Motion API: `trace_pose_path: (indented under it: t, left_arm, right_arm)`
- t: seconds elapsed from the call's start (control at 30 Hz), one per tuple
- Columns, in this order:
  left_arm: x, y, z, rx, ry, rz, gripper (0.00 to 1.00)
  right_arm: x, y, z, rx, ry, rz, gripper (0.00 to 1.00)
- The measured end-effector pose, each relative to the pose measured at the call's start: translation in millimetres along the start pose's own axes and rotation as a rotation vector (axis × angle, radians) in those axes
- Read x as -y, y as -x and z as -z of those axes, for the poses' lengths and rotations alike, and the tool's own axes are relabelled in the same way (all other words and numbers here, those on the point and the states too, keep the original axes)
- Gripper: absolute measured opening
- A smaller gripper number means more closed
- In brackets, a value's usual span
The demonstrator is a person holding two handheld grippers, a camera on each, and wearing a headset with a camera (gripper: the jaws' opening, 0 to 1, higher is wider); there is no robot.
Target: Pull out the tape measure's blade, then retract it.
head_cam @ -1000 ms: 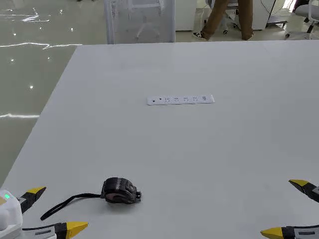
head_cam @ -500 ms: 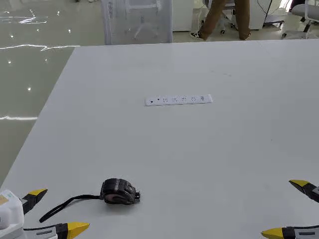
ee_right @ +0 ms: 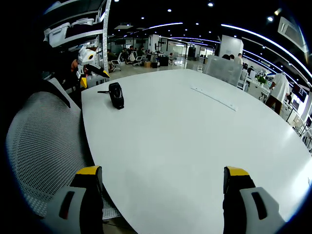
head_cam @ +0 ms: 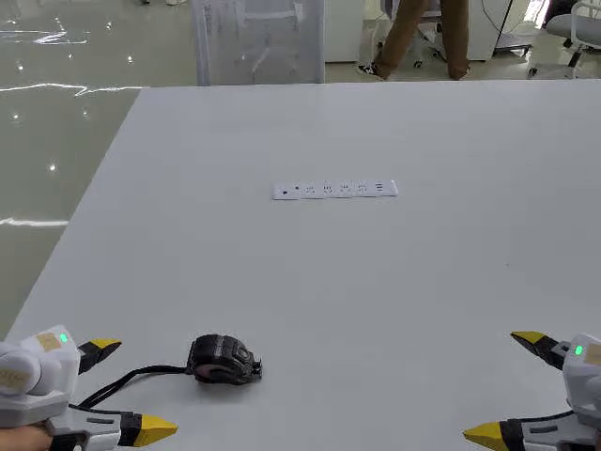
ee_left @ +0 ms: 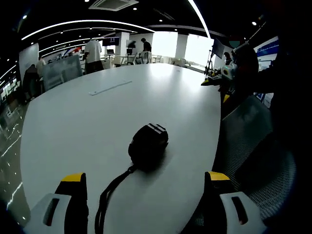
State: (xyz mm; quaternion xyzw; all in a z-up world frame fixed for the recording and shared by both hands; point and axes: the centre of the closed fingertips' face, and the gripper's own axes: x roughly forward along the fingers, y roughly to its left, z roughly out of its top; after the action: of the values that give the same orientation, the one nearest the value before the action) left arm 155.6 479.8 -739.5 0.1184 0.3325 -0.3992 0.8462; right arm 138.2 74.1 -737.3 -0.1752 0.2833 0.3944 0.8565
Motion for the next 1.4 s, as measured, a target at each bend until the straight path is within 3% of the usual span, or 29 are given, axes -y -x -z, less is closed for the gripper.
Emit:
trace_pose_path:
  t: [0.13,0.2,0.27,0.37,0.57,0.67,0.7,0.8,0.97,1.07,1.13,1.27,1.4]
  left_arm:
    - [4.5,-12.7,-7.4,-0.06,-0.116,0.065,0.89]
    - [7.0,-20.7,-12.8,-0.069,-0.171,0.093,0.88]
    - [7.7,-27.7,-11.5,-0.114,-0.236,0.118,0.87]
    - [2.1,-40.8,-12.7,-0.15,-0.321,0.141,0.8]
    - [1.5,-62.6,-21.4,-0.196,-0.4,0.207,0.7]
    - [6.5,-69.0,-23.0,-0.235,-0.43,0.256,0.63]
    - [7.4,-71.7,-22.2,-0.263,-0.446,0.276,0.59]
    - [7.8,-80.1,-25.0,-0.287,-0.485,0.285,0.55]
    - [13.0,-93.0,-24.7,-0.329,-0.518,0.314,0.51]
    - [17.6,-99.5,-28.6,-0.322,-0.534,0.311,0.48]
    - [22.7,-99.6,-27.3,-0.336,-0.545,0.336,0.41]
    - [25.4,-102.8,-21.1,-0.349,-0.542,0.316,0.33]
    - [22.5,-102.0,-23.4,-0.334,-0.475,0.274,0.33]
  right_arm:
    - [-11.0,-16.4,-21.4,0.015,0.053,-0.059,1.0]
    - [-16.4,-26.0,-27.9,0.01,0.08,-0.089,1.0]
    - [-22.7,-34.9,-37.3,0.013,0.105,-0.118,1.0]
    - [-28.0,-48.7,-49.3,0.016,0.132,-0.148,1.0]
    - [-42.8,-77.7,-69.8,0.026,0.166,-0.209,1.0]
    - [-52.8,-92.6,-78.1,0.038,0.143,-0.245,0.99]
    - [-56.4,-99.1,-79.5,0.032,0.159,-0.256,0.99]
    - [-64.7,-113.8,-78.5,0.007,0.17,-0.285,0.98]
    - [-81.7,-137.4,-87.7,-0.003,0.183,-0.334,0.94]
    - [-93.2,-151.7,-95.6,0.0,0.211,-0.367,0.87]
    - [-103.4,-162.0,-98.0,-0.01,0.224,-0.401,0.83]
    - [-116.7,-182.7,-107.6,-0.013,0.249,-0.423,0.79]
    - [-125.5,-199.5,-107.6,-0.042,0.295,-0.444,0.73]
